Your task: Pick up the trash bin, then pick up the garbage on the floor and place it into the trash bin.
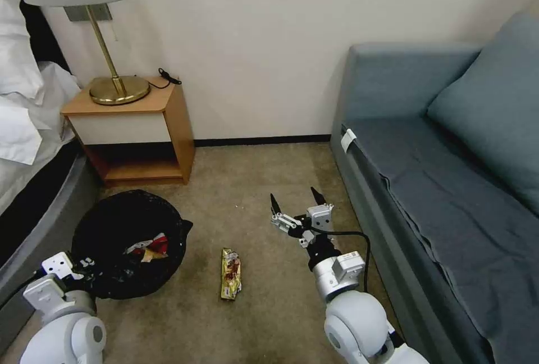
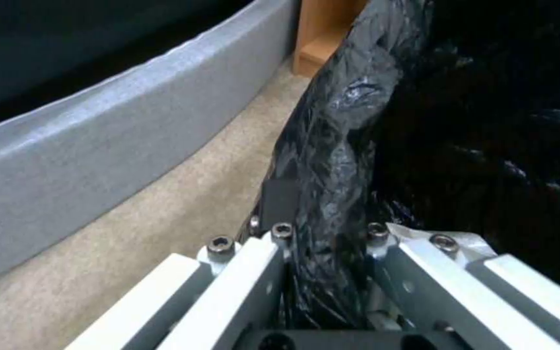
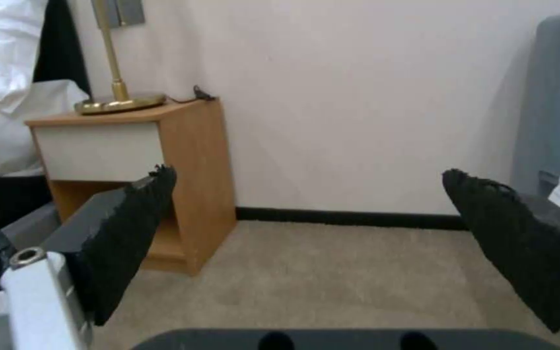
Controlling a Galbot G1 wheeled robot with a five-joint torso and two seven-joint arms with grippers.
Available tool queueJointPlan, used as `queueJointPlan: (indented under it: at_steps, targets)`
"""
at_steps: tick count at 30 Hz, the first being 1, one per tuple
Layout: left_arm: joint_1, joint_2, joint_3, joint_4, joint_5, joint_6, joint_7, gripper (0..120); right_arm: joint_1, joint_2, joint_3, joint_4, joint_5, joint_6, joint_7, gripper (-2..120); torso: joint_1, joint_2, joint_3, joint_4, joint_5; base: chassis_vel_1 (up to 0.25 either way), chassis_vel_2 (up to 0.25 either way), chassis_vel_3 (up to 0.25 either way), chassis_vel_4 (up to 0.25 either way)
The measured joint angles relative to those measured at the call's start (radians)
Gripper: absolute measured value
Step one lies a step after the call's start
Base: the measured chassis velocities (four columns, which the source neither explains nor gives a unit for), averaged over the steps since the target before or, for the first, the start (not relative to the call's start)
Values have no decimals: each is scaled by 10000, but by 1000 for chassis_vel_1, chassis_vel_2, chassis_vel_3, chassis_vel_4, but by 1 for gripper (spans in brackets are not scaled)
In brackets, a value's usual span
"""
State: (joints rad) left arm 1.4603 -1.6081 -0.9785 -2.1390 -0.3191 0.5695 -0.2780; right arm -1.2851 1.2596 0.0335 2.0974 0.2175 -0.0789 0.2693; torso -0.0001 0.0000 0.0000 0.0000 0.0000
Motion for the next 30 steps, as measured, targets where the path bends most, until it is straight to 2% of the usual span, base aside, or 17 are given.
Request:
queueJointPlan:
  at_steps: [3,6,7,11,12,14,15,16,18,20,21,22,23,27,30]
  targets:
    - [4,0,12,7,10,-3,3,3,383,-52,-247,-75,407,-174,142,100,1,0,1,-3,0,-100,98,100,-101]
    - [-10,-1,12,0,11,-6,12,3,1817,-172,-792,-636,2026,-821,497,100,1,0,1,-1,0,-44,37,35,-37]
    - [-10,-1,12,0,11,-6,12,3,1817,-172,-792,-636,2026,-821,497,100,1,0,1,-1,0,0,0,0,0]
    - [-53,0,-32,-7,-4,-3,10,3,4010,-405,-2163,-1954,4140,-2210,1215,100,1,0,1,0,0,0,0,0,0]
    - [-53,0,-32,-7,-4,-3,10,3,4010,-405,-2163,-1954,4140,-2210,1215,100,1,0,1,0,0,0,0,0,0]
    - [-98,0,-75,23,-19,-4,11,3,5408,-384,-3151,-2694,5763,-3078,1722,100,1,0,0,2,-3,0,0,0,0]
    - [-119,0,-84,41,-23,-5,11,3,5863,-310,-3563,-3020,6310,-3311,1902,100,1,-1,0,3,-3,0,0,0,0]
    - [-119,0,-84,41,-23,-5,11,3,5863,-310,-3563,-3020,6310,-3311,1902,100,1,-1,0,3,-3,0,0,0,0]
    - [-138,1,-86,75,-27,-15,13,3,6666,-54,-4406,-3998,7118,-3687,2148,100,1,0,1,2,-2,0,0,0,0]
    - [-141,1,-86,82,-26,-18,13,3,6805,10,-4575,-4244,7224,-3745,2166,100,1,0,1,2,-2,0,0,0,0]
    - [-141,0,-77,102,-16,-58,18,3,7281,339,-5263,-5384,7472,-3944,2187,100,2,-1,1,5,0,0,0,0,0]
    - [-124,2,-78,120,2,-88,17,3,7563,557,-5727,-6217,7537,-3979,2138,100,1,-1,0,-2,0,0,0,0,0]
    - [-124,2,-78,120,2,-88,17,3,7563,557,-5727,-6217,7537,-3979,2138,100,1,-1,0,-2,0,0,0,0,0]
    - [-47,0,-130,153,47,-172,27,3,8241,1174,-7205,-8667,7602,-3963,1503,100,1,-1,0,2,-2,0,0,0,0]
    - [-35,1,-158,153,49,-181,26,3,8285,1375,-7642,-9387,7575,-3938,1226,100,2,-1,1,0,-1,0,0,0,0]
